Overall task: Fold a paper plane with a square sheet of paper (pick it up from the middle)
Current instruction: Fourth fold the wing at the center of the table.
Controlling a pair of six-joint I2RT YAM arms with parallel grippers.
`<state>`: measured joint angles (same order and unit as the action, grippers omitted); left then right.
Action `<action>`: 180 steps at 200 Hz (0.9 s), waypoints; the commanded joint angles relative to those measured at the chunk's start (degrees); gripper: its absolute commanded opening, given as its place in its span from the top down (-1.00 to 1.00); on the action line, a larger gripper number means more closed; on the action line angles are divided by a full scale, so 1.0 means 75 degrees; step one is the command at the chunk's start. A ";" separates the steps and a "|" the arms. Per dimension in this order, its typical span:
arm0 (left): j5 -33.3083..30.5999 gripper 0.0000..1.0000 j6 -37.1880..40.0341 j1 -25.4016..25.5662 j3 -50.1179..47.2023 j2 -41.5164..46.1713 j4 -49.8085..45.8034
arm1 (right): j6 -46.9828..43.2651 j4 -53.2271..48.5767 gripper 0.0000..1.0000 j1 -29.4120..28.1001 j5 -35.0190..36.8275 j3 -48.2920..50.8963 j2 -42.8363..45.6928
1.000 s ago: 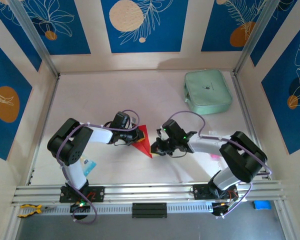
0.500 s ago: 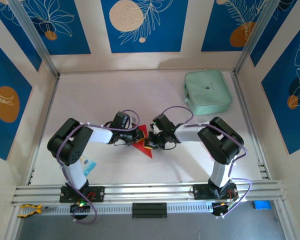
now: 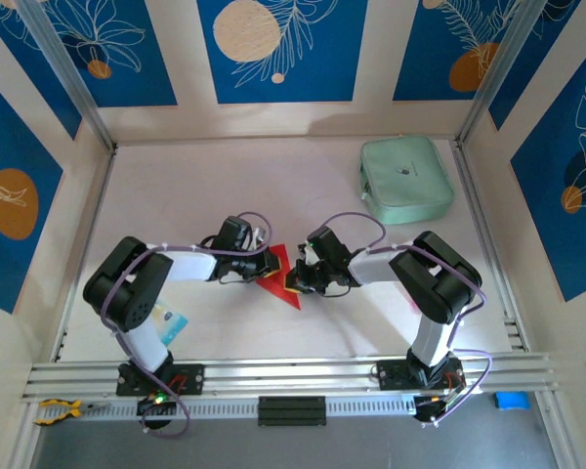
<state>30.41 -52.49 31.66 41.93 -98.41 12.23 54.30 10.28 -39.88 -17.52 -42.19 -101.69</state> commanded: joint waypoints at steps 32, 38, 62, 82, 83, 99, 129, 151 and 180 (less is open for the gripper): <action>0.0326 0.95 0.0144 0.0407 0.0104 -0.0399 -0.0113 | -0.0047 -0.1027 1.00 0.0043 0.0156 0.0337 -0.0298; 0.0293 0.95 0.0154 0.0408 0.0127 -0.0457 -0.0143 | -0.0057 -0.1028 1.00 0.0048 0.0145 0.0350 -0.0293; -0.0266 0.97 0.0303 0.0340 0.0180 -0.0686 -0.0690 | -0.0068 -0.1011 1.00 0.0060 0.0139 0.0490 -0.0292; -0.0604 1.00 0.0291 0.0176 0.0201 -0.0789 -0.0874 | -0.0110 -0.1049 1.00 0.0064 0.0162 0.0605 -0.0270; -0.0618 0.99 0.0299 0.0169 0.0205 -0.0789 -0.0877 | -0.0113 -0.1052 1.00 0.0066 0.0165 0.0608 -0.0275; -0.0805 0.99 0.0436 0.0048 0.0340 -0.0784 -0.1126 | -0.0148 -0.1101 1.00 0.0064 0.0185 0.0675 -0.0270; -0.0814 0.99 0.0638 -0.0233 0.0600 -0.0879 -0.1282 | -0.0208 -0.1151 1.00 0.0079 0.0181 0.0739 -0.0304; -0.0739 0.99 0.0699 -0.0448 0.0732 -0.0986 -0.1215 | -0.0244 -0.1163 1.00 0.0079 0.0136 0.0718 -0.0343; -0.0672 0.98 0.0772 -0.0754 0.0802 -0.1089 -0.1170 | -0.0289 -0.1184 1.00 0.0073 0.0100 0.0720 -0.0342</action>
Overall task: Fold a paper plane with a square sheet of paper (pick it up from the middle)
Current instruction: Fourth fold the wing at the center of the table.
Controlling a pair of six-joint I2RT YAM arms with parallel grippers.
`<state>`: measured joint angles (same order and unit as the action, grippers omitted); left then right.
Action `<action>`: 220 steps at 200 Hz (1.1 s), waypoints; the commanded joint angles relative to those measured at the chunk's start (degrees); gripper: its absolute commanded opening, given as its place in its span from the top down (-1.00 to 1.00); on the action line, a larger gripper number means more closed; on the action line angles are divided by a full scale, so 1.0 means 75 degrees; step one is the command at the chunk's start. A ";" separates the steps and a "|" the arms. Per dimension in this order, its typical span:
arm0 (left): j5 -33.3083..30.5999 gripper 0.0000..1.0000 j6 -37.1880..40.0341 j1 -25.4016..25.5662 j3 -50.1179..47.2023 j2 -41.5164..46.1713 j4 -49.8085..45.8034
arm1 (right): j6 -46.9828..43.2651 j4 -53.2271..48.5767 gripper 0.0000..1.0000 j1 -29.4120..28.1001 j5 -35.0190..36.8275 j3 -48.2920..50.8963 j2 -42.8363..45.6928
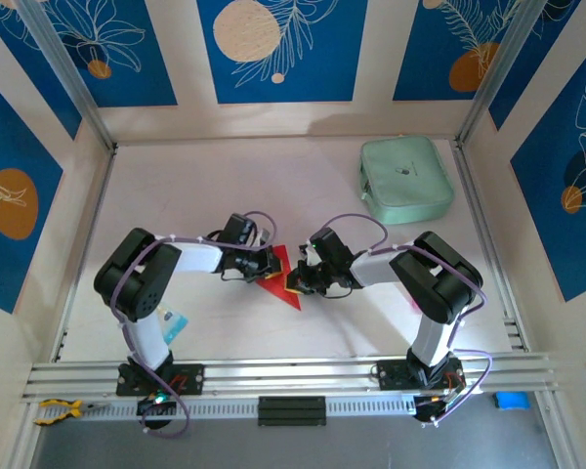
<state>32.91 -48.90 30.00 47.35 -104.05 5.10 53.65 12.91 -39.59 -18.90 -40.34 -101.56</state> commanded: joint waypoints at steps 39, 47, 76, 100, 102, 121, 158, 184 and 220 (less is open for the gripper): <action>-0.0954 0.97 0.0459 -0.0975 0.0215 -0.0476 -0.0251 | -0.0222 -0.1545 1.00 0.0040 0.0249 0.0490 -0.0358; -0.0937 0.97 0.0506 -0.1081 0.0248 -0.0491 -0.0283 | -0.0226 -0.1545 1.00 0.0036 0.0236 0.0500 -0.0360; -0.0933 0.97 0.0613 -0.1415 0.0412 -0.0591 -0.0452 | -0.0263 -0.1602 1.00 0.0029 0.0224 0.0484 -0.0334; -0.1064 0.97 0.0757 -0.1616 0.0611 -0.0628 -0.0754 | -0.0295 -0.1626 1.00 0.0028 0.0199 0.0491 -0.0300; -0.1072 0.97 0.0773 -0.1626 0.0635 -0.0633 -0.0793 | -0.0300 -0.1636 1.00 0.0032 0.0199 0.0486 -0.0299; -0.1103 0.97 0.0849 -0.1764 0.0802 -0.0697 -0.0976 | -0.0321 -0.1645 1.00 0.0029 0.0188 0.0503 -0.0279; -0.1195 1.00 0.1073 -0.1908 0.1338 -0.0867 -0.1569 | -0.0461 -0.1751 1.00 0.0029 0.0154 0.0447 -0.0265; -0.1250 1.00 0.1128 -0.1996 0.1360 -0.0739 -0.1720 | -0.0544 -0.1878 1.00 0.0040 0.0160 0.0385 -0.0243; -0.1134 1.00 0.1153 -0.1996 0.1354 -0.0403 -0.1801 | -0.0565 -0.1911 1.00 0.0037 0.0169 0.0347 -0.0221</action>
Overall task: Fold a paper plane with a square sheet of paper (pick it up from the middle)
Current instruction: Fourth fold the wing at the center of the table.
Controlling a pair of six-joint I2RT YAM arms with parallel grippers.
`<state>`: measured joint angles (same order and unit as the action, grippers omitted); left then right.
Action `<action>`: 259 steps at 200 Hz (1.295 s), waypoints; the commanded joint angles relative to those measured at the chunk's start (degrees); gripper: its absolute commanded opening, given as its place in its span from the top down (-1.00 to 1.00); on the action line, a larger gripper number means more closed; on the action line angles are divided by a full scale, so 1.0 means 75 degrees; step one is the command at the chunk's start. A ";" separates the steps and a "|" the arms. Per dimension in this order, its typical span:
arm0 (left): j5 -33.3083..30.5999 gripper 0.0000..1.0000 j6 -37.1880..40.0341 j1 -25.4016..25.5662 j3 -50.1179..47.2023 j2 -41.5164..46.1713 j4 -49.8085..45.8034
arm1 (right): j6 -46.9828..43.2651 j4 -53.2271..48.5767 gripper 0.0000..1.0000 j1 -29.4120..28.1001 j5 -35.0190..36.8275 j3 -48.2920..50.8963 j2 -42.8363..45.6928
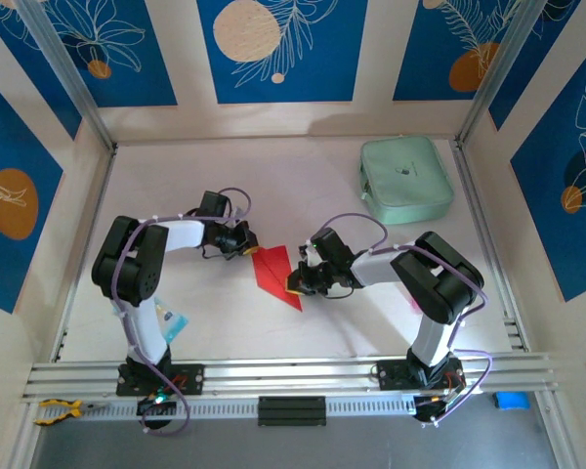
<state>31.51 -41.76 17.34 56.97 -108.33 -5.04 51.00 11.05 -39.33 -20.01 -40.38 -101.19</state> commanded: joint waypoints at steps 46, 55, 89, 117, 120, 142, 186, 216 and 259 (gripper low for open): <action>-0.0734 0.94 0.0094 -0.0250 -0.0233 0.1122 -0.0329 | -0.0221 -0.1718 1.00 0.0006 0.0359 0.0313 -0.0208; -0.0715 0.93 0.0107 -0.0218 -0.0309 0.1296 -0.0353 | -0.0216 -0.1748 1.00 0.0006 0.0372 0.0272 -0.0208; -0.0119 0.90 -0.0068 0.0363 -0.0777 0.1641 0.0257 | -0.0137 -0.1777 1.00 -0.0010 0.0468 0.0277 -0.0156; 0.0278 0.90 -0.0196 0.1231 -0.0890 0.1410 0.0680 | -0.0098 -0.1747 1.00 -0.0007 0.0466 0.0311 -0.0092; 0.0270 0.90 -0.0207 0.1305 -0.0903 0.1386 0.0727 | -0.0097 -0.1759 1.00 -0.0006 0.0465 0.0306 -0.0092; 0.0299 0.91 -0.0302 0.1670 -0.0960 0.1007 0.0965 | -0.0122 -0.1812 1.00 -0.0006 0.0465 0.0307 -0.0044; -0.0307 0.97 -0.0114 0.1632 -0.0951 0.0203 0.0413 | -0.0226 -0.1965 1.00 -0.0038 0.0395 0.0072 0.0182; -0.0341 0.98 0.0147 0.1491 -0.1119 0.0042 0.0285 | -0.0302 -0.2135 1.00 -0.0093 0.0337 -0.0435 0.0440; -0.0253 0.98 0.0201 0.1438 -0.1233 0.0019 0.0399 | -0.0290 -0.2140 1.00 -0.0246 0.0388 -0.1394 -0.0048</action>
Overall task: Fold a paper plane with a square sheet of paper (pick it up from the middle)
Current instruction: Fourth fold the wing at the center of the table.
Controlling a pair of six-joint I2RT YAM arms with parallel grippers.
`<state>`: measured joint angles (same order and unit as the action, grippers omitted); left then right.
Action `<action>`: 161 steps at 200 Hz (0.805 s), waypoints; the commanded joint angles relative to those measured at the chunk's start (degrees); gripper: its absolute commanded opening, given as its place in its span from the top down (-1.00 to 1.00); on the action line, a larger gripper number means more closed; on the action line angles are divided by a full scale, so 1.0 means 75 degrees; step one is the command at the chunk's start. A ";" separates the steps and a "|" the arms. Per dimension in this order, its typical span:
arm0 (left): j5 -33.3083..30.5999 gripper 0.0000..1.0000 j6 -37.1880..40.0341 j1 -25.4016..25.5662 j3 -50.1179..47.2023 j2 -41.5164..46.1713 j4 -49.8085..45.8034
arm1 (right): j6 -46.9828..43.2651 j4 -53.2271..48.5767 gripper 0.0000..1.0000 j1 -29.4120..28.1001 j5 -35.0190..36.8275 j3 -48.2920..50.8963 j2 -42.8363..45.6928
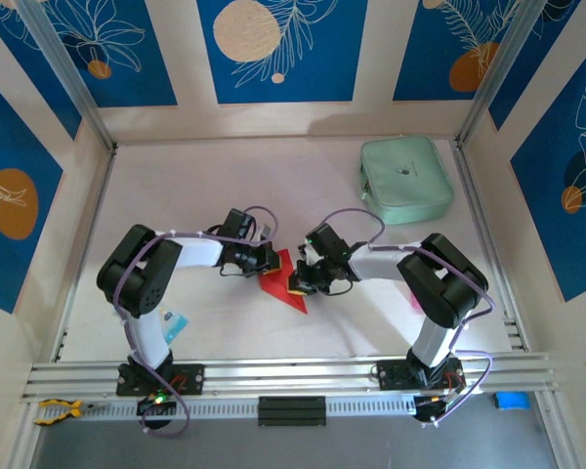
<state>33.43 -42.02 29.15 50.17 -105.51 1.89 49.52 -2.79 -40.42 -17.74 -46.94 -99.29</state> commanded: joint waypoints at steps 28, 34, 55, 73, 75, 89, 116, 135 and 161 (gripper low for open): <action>-0.0426 0.98 0.0224 -0.0137 -0.0280 -0.0410 -0.0464 | 0.0069 -0.0149 1.00 -0.0173 0.0297 -0.0665 -0.0911; -0.0423 0.99 0.0230 -0.0148 -0.0274 -0.0416 -0.0463 | 0.0125 -0.0097 1.00 -0.0163 0.0319 -0.0602 -0.1001; -0.0413 0.99 0.0200 -0.0221 -0.0291 -0.0392 -0.0428 | 0.0258 0.0221 1.00 -0.0165 0.0242 -0.0132 -0.1029; -0.0430 0.99 0.0224 -0.0296 -0.0314 -0.0357 -0.0451 | 0.0234 0.0313 1.00 -0.0184 0.0119 0.0213 -0.0741; -0.0433 0.99 0.0224 -0.0305 -0.0326 -0.0357 -0.0451 | 0.0222 0.0313 1.00 -0.0187 0.0098 0.0253 -0.0695; -0.0448 0.99 0.0241 -0.0375 -0.0349 -0.0345 -0.0439 | 0.0201 0.0367 1.00 -0.0202 0.0010 0.0511 -0.0424; -0.0414 1.00 0.0237 -0.0444 -0.0338 -0.0392 -0.0428 | 0.0230 0.0465 0.98 -0.0198 -0.0060 0.1025 0.0005; -0.0414 1.00 0.0235 -0.0465 -0.0331 -0.0393 -0.0428 | 0.0207 0.0543 0.97 -0.0200 -0.0115 0.1324 0.0231; -0.0438 0.99 0.0236 -0.0476 -0.0343 -0.0380 -0.0463 | 0.0240 0.0630 0.97 -0.0209 -0.0143 0.1777 0.0490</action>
<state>36.36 -41.85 27.59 49.54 -105.89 2.57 50.94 7.11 -41.30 -17.65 -37.82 -96.71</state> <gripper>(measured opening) 0.064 0.063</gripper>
